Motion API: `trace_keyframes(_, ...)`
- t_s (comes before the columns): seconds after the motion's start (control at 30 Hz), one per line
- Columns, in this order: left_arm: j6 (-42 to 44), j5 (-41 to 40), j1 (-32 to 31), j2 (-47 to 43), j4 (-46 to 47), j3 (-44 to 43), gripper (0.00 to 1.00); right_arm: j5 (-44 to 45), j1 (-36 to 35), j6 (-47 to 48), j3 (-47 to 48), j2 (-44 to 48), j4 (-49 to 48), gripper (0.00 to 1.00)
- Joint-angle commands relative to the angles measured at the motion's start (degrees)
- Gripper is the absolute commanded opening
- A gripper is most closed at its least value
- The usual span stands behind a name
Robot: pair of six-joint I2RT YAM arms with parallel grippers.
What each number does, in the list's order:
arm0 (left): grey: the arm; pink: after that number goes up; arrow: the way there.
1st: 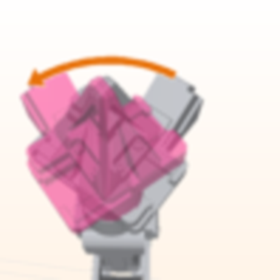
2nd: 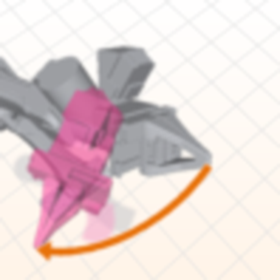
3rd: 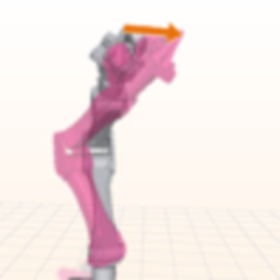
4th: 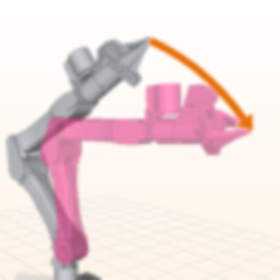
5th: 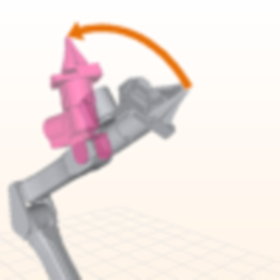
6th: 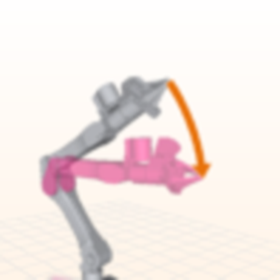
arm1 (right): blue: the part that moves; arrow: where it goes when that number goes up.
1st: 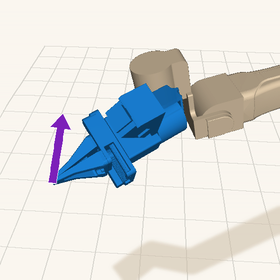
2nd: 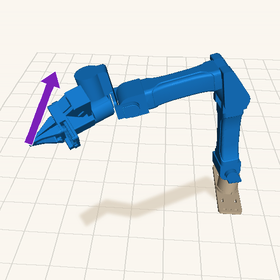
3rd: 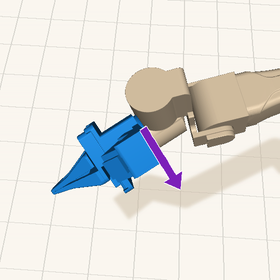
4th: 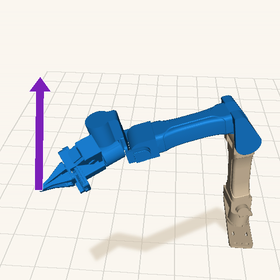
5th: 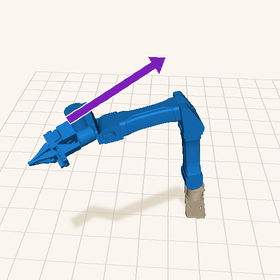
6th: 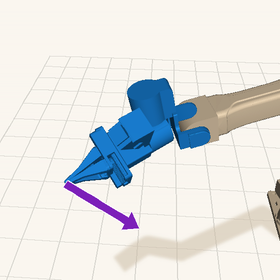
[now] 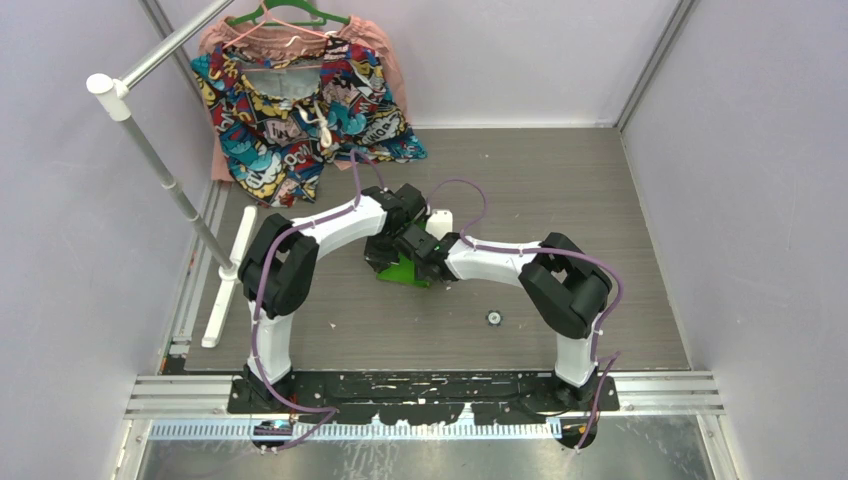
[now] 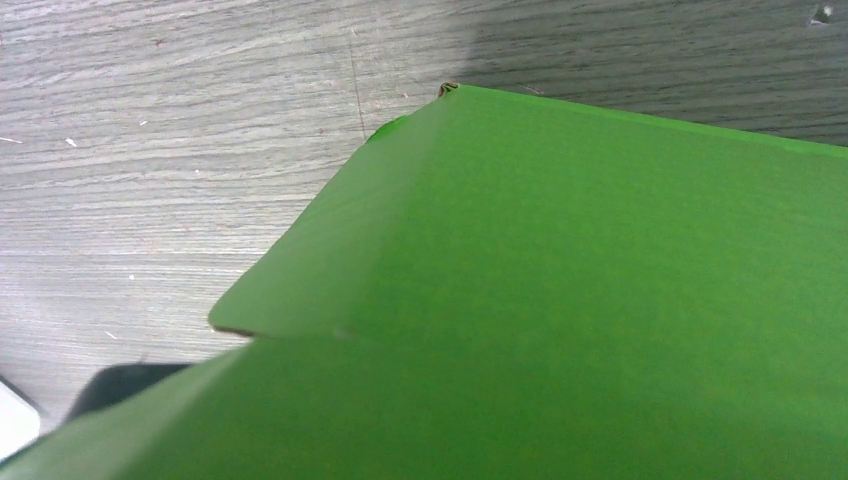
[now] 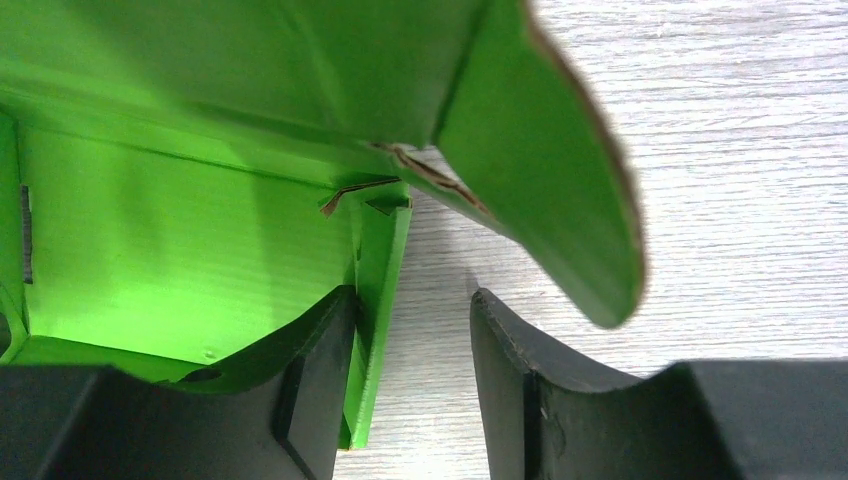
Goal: Fold the paper box
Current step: Fold the paper box at the center of the board.
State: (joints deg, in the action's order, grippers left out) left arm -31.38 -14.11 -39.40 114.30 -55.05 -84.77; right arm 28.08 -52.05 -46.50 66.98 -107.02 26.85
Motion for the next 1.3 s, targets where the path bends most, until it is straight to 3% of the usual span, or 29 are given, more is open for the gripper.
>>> trace_keyframes(0.0,-1.06,0.09,-1.12,-0.83,1.08,1.09,0.01,-0.54,-1.39,2.47,1.07,-0.37,4.31,0.51)
trace_keyframes(0.53,-1.13,0.31,-1.29,-1.1,1.3,1.54,0.0,4.58,-0.94,0.66,4.33,-2.21,4.5,0.47)
trace_keyframes(0.9,-1.0,0.48,-1.43,-0.97,1.51,1.52,0.0,6.6,0.02,1.14,4.18,-2.32,1.79,0.57)
trace_keyframes(1.13,-0.89,0.67,-1.43,-1.09,1.67,1.79,0.0,7.08,0.65,0.7,3.92,-3.05,-0.97,0.47)
trace_keyframes(1.2,-0.92,0.79,-1.39,-1.02,1.78,1.89,0.0,6.83,0.72,0.71,3.02,-2.73,-3.51,0.54)
trace_keyframes(1.27,-0.88,0.92,-1.47,-0.92,1.87,1.89,0.0,7.21,0.72,0.6,2.4,-2.75,-4.83,0.53)
